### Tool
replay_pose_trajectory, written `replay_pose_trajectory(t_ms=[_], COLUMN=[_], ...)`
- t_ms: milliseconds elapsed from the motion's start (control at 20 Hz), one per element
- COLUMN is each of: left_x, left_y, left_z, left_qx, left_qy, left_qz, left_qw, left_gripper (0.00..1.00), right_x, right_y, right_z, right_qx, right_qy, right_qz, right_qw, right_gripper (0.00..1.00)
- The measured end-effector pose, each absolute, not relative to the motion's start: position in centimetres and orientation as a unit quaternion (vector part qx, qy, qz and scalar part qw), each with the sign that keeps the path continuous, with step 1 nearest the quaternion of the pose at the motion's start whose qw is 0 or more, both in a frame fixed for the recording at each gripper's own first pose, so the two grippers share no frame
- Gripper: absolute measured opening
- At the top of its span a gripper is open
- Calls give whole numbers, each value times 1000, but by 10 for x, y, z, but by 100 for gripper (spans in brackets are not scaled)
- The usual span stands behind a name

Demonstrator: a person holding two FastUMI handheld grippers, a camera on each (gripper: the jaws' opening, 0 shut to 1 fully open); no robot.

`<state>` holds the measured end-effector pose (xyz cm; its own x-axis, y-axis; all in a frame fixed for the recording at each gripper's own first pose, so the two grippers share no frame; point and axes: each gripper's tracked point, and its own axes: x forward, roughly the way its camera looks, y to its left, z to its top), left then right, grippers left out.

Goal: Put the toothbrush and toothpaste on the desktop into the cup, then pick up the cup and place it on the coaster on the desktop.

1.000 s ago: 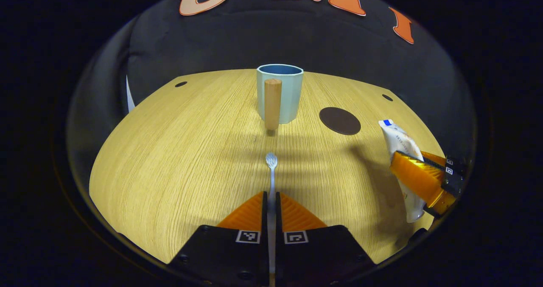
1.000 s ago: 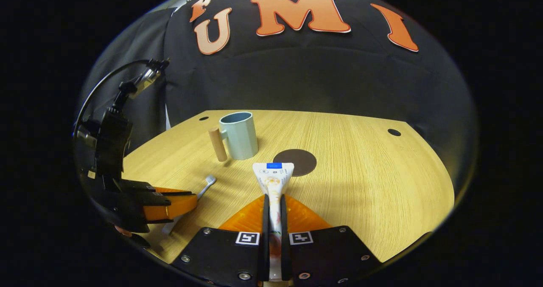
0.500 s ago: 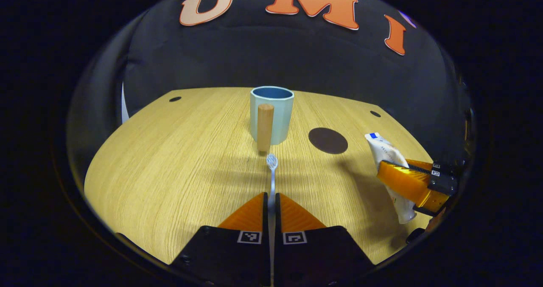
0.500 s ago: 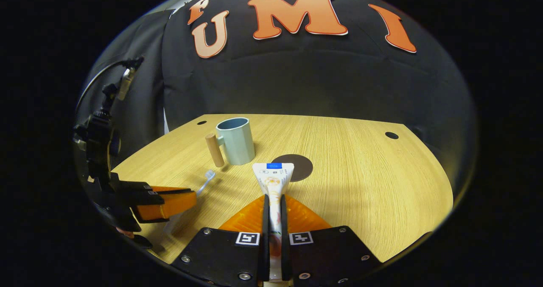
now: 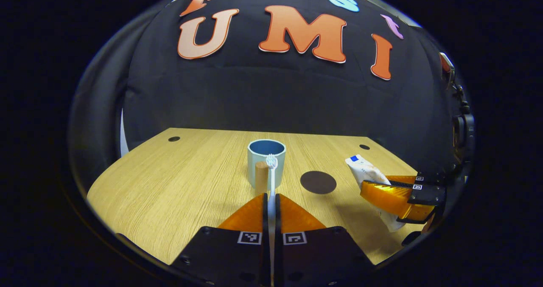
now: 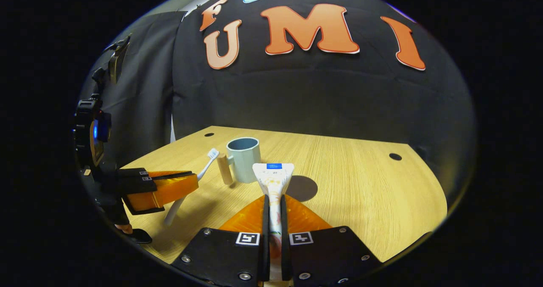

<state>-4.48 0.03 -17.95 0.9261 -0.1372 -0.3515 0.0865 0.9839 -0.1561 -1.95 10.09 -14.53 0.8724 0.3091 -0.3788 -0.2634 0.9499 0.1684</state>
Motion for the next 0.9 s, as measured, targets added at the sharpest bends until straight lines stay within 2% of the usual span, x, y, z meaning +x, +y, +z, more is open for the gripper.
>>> replay_pose_trajectory(t_ms=[600,900], left_x=[23,52], left_y=[27,15], left_z=[-104,-85], left_qx=[-31,3], left_qy=[55,21], left_qz=[-42,-50], left_qw=[997,999], left_gripper=[4,3], right_x=[12,18], right_y=[96,79], right_z=[-99,-90], right_qx=[51,41], right_qy=[144,124], right_qz=[134,115], right_qw=[979,985], right_gripper=[11,11])
